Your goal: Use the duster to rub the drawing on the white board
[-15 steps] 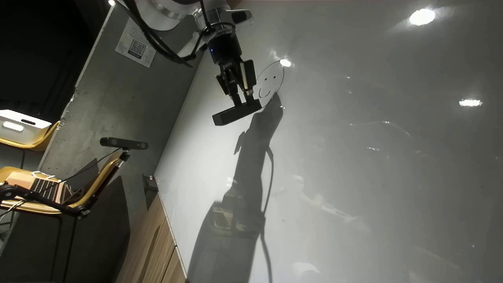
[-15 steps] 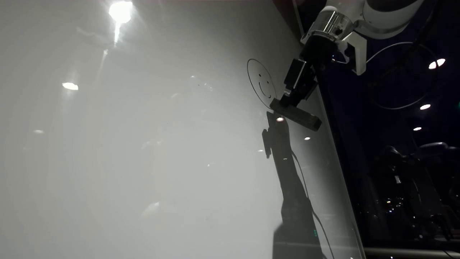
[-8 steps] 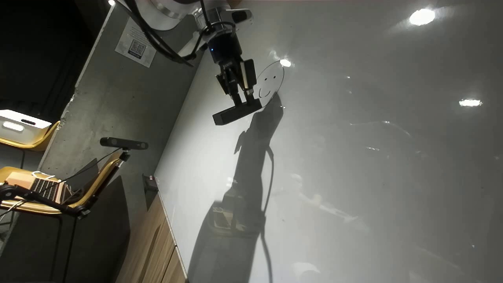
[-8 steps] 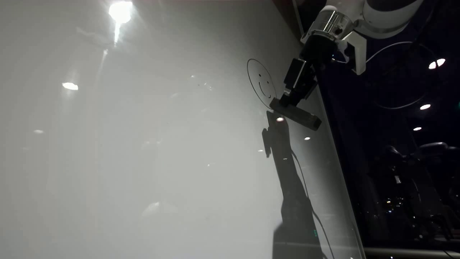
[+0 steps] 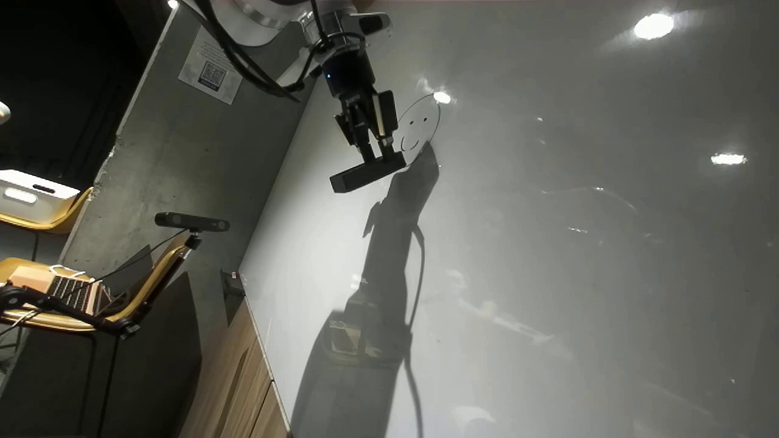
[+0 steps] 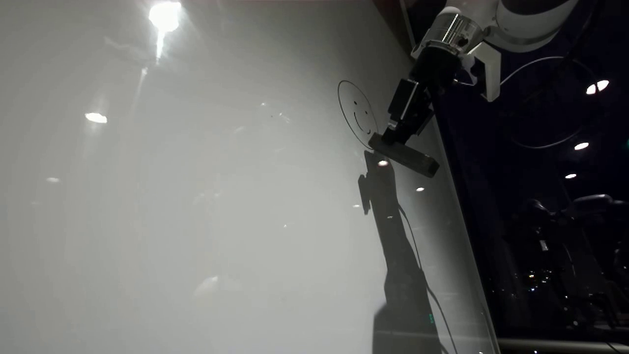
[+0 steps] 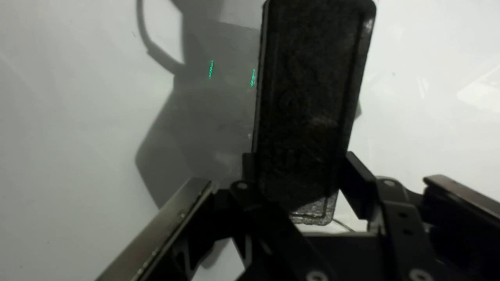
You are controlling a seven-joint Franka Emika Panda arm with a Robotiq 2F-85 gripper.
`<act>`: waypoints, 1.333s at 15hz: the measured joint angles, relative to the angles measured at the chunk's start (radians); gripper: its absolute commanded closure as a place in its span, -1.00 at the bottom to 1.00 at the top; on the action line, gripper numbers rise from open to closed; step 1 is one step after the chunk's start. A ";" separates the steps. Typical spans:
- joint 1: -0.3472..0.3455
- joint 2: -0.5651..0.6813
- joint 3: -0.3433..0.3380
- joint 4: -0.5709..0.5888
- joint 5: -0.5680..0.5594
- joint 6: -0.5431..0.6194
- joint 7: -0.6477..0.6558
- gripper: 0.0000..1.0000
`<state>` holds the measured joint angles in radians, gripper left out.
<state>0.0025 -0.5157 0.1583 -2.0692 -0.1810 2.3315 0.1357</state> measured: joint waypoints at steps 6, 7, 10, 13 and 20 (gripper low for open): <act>0.000 0.000 0.000 0.000 0.000 0.000 -0.011 0.42; 0.000 0.000 0.000 0.000 0.000 0.000 -0.013 0.42; 0.000 0.000 0.000 0.000 0.000 0.000 -0.019 0.42; 0.000 0.000 0.000 0.005 0.000 0.000 -0.022 0.42; -0.003 0.000 0.000 0.012 -0.014 0.002 -0.022 0.42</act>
<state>-0.0002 -0.5157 0.1582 -2.0573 -0.1953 2.3336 0.1137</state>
